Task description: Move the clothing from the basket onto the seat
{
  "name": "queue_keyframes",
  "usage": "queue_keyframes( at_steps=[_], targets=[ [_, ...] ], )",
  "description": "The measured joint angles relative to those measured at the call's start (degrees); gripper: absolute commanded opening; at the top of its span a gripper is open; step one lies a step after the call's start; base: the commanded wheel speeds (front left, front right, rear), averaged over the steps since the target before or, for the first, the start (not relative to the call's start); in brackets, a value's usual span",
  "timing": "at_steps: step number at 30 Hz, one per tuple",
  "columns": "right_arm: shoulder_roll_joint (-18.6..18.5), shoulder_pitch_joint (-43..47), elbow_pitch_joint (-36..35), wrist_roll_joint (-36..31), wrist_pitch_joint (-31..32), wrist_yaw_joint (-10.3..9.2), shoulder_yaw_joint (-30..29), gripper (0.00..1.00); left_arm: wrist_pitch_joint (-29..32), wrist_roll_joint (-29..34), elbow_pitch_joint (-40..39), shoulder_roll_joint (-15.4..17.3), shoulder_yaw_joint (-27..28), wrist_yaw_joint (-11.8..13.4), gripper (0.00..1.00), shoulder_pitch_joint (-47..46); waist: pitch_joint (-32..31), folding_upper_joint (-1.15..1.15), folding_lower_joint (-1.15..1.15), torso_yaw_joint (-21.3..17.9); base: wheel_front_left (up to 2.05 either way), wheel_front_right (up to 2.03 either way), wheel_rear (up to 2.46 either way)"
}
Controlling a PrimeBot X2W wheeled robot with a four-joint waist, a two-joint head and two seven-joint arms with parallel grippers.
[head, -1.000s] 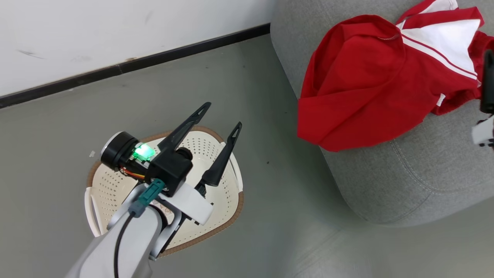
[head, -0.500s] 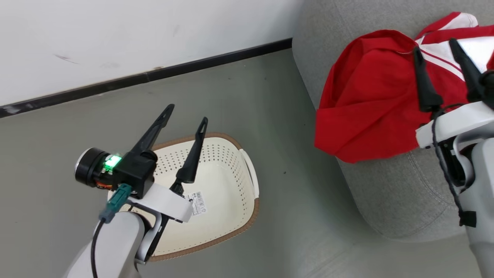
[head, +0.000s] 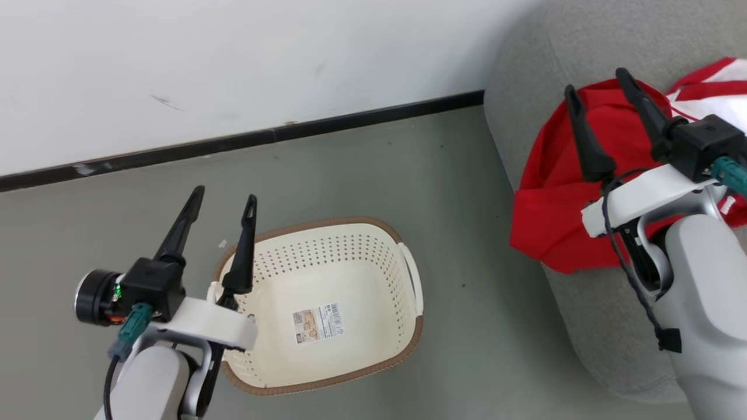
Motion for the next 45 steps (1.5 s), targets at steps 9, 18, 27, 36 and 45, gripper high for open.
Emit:
queue_keyframes(
  at_steps=[9, 18, 27, 36, 45],
  targets=[
    [2.2, 3.1, 1.1, 0.0, 0.0, 0.00, 0.6, 1.00, -0.7, -1.6, 1.1, 0.1, 3.4, 1.7, 1.00, 3.9, -3.2, 0.00, 0.00, 3.6, 0.00, 0.00, 0.00],
    [3.4, 7.1, 1.8, 0.1, 0.0, 0.00, 1.3, 1.00, -1.0, -2.1, 2.2, 0.0, 4.5, 2.3, 1.00, 7.5, -6.8, 0.00, 0.00, 6.9, 0.00, 0.00, 0.00],
    [4.5, 12.1, 1.3, -1.0, 0.0, 0.00, 1.5, 1.00, -1.2, -2.5, 3.9, -0.4, 5.7, 3.4, 1.00, 9.9, -10.6, 0.00, 0.00, 9.7, 0.00, 0.00, 0.00],
    [5.6, 19.2, 0.3, -1.0, 0.0, 0.00, 0.3, 1.00, -1.2, -2.7, 5.0, -0.9, 5.3, 3.3, 1.00, 11.8, -13.9, 0.00, 0.00, 11.5, 0.00, 0.00, 0.00],
    [6.1, 25.9, -1.3, -1.0, 0.0, 0.00, -0.6, 1.00, -1.2, -3.0, 5.7, -1.1, 4.2, 3.1, 1.00, 13.3, -16.8, 0.00, 0.00, 12.1, 0.00, 0.00, 0.00]
  ],
)
